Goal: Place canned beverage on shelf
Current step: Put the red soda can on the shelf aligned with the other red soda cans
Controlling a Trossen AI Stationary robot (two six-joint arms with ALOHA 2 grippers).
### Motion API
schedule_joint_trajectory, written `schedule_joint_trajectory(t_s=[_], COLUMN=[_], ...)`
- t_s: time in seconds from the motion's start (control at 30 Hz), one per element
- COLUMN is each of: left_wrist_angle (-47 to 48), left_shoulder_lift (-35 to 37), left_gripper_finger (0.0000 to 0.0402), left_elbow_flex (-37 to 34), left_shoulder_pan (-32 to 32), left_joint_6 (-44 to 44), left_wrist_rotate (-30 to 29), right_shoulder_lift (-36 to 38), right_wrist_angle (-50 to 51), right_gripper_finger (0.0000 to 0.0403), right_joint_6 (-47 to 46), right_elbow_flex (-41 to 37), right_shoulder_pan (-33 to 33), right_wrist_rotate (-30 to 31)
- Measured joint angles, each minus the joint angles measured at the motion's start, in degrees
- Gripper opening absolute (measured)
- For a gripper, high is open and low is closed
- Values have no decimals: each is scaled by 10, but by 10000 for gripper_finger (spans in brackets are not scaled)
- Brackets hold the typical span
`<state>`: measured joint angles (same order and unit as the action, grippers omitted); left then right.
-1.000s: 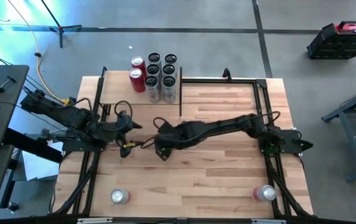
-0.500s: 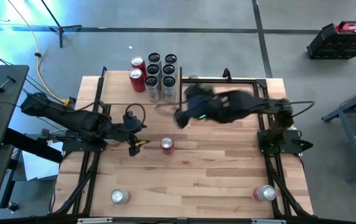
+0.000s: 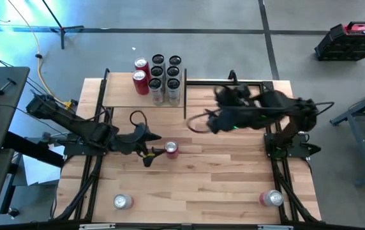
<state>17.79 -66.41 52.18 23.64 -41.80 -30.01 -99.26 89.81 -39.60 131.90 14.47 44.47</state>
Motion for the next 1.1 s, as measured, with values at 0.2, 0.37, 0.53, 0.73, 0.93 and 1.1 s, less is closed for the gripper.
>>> schedule_joint_trajectory(t_s=[0.2,0.37,0.53,0.73,0.93,1.1], left_wrist_angle=[-4,5,20,70,66,54], left_shoulder_lift=[-70,-116,-142,-147,-150,-175], left_gripper_finger=[325,325,325,325,326,326], left_elbow_flex=[49,48,48,48,48,48], left_shoulder_pan=[15,15,15,5,-14,-27], left_joint_6=[-1,-22,-12,5,19,4], left_wrist_rotate=[-35,-38,-49,-84,-95,-79], right_shoulder_lift=[37,65,85,100,101,101], right_wrist_angle=[1,2,1,1,-4,-15], right_gripper_finger=[348,348,348,348,348,348], right_joint_6=[-7,-59,-147,-259,-340,-368], right_elbow_flex=[-27,-73,-151,-244,-297,-309], right_shoulder_pan=[58,99,141,172,176,176], right_wrist_rotate=[18,36,40,52,47,46])
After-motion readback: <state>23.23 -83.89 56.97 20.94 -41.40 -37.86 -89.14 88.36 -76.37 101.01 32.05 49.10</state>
